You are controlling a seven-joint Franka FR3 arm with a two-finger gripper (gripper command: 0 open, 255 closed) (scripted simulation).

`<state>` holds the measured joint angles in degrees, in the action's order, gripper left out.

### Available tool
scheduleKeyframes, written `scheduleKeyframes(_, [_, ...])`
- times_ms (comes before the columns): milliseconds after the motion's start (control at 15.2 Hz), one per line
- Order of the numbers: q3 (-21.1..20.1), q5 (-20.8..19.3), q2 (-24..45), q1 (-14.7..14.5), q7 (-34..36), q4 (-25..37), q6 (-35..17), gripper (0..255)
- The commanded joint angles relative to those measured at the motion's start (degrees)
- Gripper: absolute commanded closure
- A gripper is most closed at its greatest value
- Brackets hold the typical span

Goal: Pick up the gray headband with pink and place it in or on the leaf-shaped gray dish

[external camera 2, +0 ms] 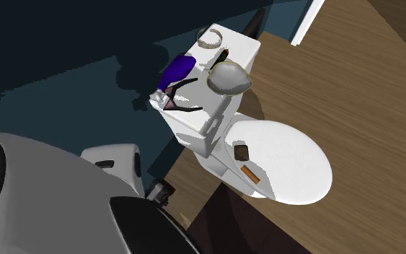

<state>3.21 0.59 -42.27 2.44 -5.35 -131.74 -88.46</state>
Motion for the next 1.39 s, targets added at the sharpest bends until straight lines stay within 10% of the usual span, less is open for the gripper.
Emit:
scheduleKeyframes(0, [1.74, -1.42, 2.66, 0.34, -2.57, -0.49, -2.97, 0])
scheduleKeyframes(1320, [16.45, -4.14, 38.65, 3.11, -27.1, 14.49, -22.92, 0])
